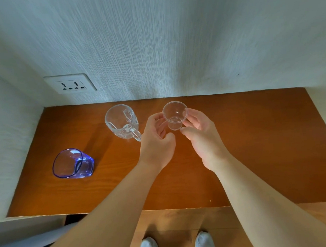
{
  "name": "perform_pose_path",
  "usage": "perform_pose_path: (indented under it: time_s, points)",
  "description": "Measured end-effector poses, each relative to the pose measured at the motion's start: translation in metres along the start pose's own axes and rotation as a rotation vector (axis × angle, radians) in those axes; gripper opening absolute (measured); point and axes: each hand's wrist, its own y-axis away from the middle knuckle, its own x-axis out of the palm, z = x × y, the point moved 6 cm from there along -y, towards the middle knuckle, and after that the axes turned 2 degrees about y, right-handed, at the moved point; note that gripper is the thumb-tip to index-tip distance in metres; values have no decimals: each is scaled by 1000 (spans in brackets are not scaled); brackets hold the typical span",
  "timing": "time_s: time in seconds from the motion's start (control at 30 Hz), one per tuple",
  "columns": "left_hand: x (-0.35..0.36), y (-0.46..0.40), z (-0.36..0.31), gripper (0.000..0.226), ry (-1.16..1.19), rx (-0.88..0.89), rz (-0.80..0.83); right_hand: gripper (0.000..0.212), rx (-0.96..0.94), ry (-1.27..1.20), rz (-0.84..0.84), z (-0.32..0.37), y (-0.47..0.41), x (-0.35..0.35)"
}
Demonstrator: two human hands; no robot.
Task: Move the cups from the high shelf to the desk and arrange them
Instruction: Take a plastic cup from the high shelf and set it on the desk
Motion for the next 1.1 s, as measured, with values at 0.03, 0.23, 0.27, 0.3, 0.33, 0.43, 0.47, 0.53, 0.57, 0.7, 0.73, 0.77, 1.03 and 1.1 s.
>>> perform_pose_path:
  time_s: [0.03,0.23,0.27,0.3,0.33,0.43,0.47,0.53,0.57,0.7,0.73,0.77,1.03,1.1]
  points:
    - [1,-1,1,56,-2,-1,6,56,1,-11,2,-1,-1,0]
    - [2,-7,10,60,-9,-27,8,55,24,-66,-13,-9,-4,1]
    - [2,-7,11,60,-11,-33,3,54,27,-68,-15,-11,-4,2]
    - [2,-7,13,61,-13,-38,2,53,31,-66,-19,-12,-5,2]
    - [2,-8,13,61,-16,-40,4,53,34,-64,-25,-13,-6,2]
    - [2,-7,15,62,-21,-37,7,51,45,-65,-40,-14,-7,2]
    - [1,-7,15,61,-22,-35,6,50,49,-68,-45,-14,-8,1]
    - [0,-6,15,58,-29,-26,-5,49,54,-74,-49,-14,-7,0]
    - [0,-6,16,57,-31,-22,-9,49,56,-78,-50,-14,-7,0]
    - [-1,-4,17,55,-25,-22,-27,51,58,-95,-57,-15,-4,0]
    - [-2,-3,17,54,-22,-23,-36,52,61,-95,-61,-15,-3,1]
    - [-3,-3,17,52,-19,-25,-44,52,68,-91,-65,-16,-2,0]
    - [-14,13,4,42,61,-139,-158,48,146,-147,-140,-11,21,-8]
    - [-16,22,-2,37,117,-189,-206,42,150,-180,-158,-6,30,-8]
